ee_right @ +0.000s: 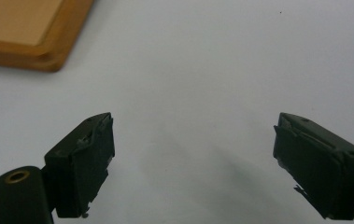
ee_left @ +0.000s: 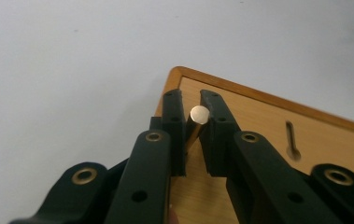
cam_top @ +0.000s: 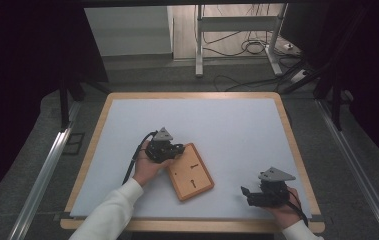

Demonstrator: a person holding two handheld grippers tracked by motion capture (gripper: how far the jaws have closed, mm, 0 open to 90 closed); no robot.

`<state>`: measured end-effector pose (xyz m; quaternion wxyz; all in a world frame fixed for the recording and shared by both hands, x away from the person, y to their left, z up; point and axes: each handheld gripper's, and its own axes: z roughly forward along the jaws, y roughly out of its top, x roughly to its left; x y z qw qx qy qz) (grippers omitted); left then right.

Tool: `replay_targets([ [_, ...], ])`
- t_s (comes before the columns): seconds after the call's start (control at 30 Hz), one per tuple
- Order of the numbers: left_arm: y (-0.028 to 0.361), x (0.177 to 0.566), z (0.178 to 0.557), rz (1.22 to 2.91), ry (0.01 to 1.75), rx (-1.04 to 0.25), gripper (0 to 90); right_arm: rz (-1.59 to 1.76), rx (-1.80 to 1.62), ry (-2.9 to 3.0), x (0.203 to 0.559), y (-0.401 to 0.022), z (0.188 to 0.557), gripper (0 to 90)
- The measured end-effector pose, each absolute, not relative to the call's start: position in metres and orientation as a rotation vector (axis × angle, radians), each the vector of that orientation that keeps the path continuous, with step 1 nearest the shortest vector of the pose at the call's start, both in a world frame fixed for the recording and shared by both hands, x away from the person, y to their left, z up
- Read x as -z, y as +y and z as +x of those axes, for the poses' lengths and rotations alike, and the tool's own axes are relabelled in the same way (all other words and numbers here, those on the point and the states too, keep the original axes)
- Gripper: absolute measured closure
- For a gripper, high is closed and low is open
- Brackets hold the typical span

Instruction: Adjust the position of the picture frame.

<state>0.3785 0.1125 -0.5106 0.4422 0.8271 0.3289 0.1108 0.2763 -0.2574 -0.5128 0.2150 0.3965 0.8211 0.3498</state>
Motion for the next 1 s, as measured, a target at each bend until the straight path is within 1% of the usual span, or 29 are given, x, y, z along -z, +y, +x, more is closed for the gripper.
replay_targets([
  [0.4,0.096,0.513,0.378,2.075,0.773,-0.242,81.9,1.101,-0.963,2.285,0.514,-0.257,0.277,12.7],
  [0.7,0.075,0.511,0.382,2.104,0.731,-0.237,82.3,1.101,-0.961,2.287,0.514,-0.257,0.277,12.7],
  [1.0,0.07,0.52,0.389,2.124,0.756,-0.22,83.2,1.102,-0.956,2.294,0.516,-0.257,0.278,12.7],
])
